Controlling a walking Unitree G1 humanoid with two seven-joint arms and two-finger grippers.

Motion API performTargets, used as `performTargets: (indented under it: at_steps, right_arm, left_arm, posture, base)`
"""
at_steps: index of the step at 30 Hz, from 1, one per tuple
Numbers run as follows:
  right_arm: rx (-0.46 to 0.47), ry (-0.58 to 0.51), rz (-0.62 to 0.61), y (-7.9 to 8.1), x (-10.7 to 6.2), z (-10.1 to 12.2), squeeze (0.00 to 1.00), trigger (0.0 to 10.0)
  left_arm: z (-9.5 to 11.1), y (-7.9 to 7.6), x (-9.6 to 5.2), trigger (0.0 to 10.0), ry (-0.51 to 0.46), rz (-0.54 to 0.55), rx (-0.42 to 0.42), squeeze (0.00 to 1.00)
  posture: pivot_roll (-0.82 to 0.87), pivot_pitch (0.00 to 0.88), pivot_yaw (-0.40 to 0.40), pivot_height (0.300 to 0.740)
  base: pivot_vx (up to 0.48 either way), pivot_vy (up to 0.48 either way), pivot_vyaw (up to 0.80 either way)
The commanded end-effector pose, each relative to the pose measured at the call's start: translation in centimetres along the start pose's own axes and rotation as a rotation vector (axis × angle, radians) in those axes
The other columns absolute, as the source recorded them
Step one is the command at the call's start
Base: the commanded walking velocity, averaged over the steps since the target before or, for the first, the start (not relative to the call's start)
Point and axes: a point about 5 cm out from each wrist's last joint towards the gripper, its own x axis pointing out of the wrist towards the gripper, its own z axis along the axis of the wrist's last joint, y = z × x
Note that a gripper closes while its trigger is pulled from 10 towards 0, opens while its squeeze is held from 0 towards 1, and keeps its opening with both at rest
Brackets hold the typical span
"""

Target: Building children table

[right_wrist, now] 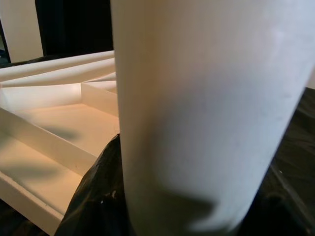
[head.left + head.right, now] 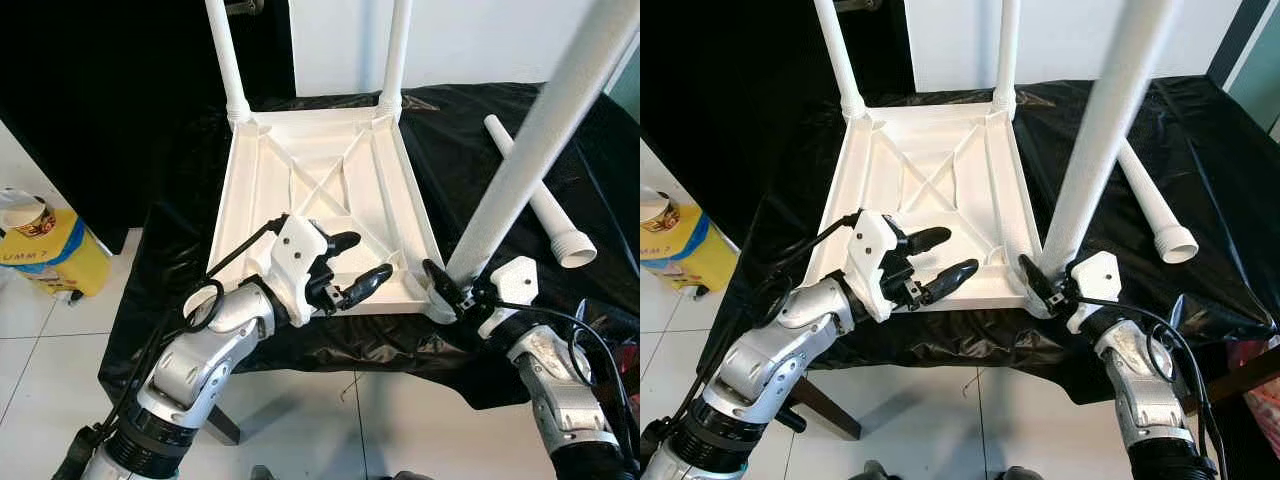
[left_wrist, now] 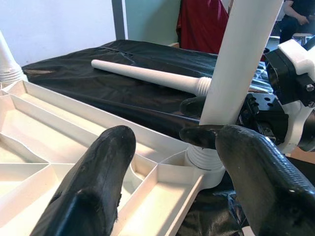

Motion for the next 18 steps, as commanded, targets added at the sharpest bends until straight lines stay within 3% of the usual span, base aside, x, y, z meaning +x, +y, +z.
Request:
performTargets:
  at_steps: [1, 9, 18]
  right_arm:
    - [0.048, 0.151, 0.011, 0.8, -1.3, -2.9, 0.0, 10.0]
    - [0.222, 0.178, -0.069, 0.4, -1.6, -3.8, 0.0, 10.0]
    - [0.252, 0.171, -0.086, 0.8, -1.4, -3.9, 0.0, 10.0]
  left_arm:
    - [0.1, -0.3, -0.2, 10.0, 0.007, -0.069, 0.001, 0.0]
    - [0.2, -0.3, -0.2, 10.0, 0.007, -0.071, 0.0, 0.0]
    - [0.2, -0.3, -0.2, 10.0, 0.006, -0.073, -0.001, 0.0]
  posture:
    - [-0.01, 0.086, 0.043, 0.74]
    - [-0.02, 0.088, 0.046, 0.74]
    - [-0.01, 0.087, 0.045, 0.74]
  base:
    - [0.0, 0.0, 0.0]
    - [0.0, 0.0, 0.0]
    - [0.0, 0.0, 0.0]
